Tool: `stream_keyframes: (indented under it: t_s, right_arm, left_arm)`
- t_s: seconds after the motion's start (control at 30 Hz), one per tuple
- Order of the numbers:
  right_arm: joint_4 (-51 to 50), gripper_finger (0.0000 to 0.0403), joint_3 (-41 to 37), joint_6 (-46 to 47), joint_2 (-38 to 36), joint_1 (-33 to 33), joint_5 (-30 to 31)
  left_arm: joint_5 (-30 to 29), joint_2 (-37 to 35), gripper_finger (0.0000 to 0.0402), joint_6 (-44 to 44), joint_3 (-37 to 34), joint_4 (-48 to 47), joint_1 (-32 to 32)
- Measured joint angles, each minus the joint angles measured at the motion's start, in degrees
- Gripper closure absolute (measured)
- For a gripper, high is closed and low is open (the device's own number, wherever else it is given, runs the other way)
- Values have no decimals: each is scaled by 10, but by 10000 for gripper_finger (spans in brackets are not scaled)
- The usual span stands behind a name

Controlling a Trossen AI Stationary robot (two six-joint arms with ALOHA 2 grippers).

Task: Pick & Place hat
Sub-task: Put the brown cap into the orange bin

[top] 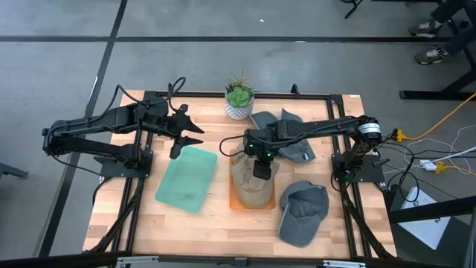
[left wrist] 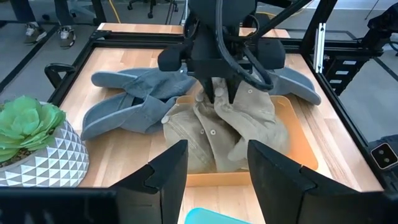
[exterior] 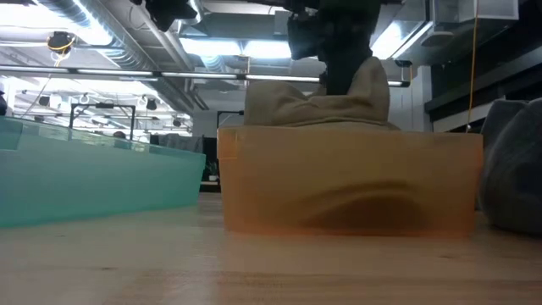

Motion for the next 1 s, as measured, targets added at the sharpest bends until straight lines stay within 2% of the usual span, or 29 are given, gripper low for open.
stream_keyframes:
  t_s: [0.13, 0.27, 0.63, 1.0]
  right_arm:
    - [2, 196, 0, -11, 0, 0, 13]
    - [5, 175, 0, -36, 0, 0, 27]
    - [-20, 171, 34, -89, -10, 0, 31]
    - [-69, 171, 71, -120, -10, -1, 99]
  left_arm:
    - [0, 0, 242, 0, 0, 0, 0]
    - [0, 0, 240, 0, 0, 0, 0]
    - [0, 0, 244, -5, 0, 0, 0]
    - [-37, 0, 245, -5, 0, 0, 0]
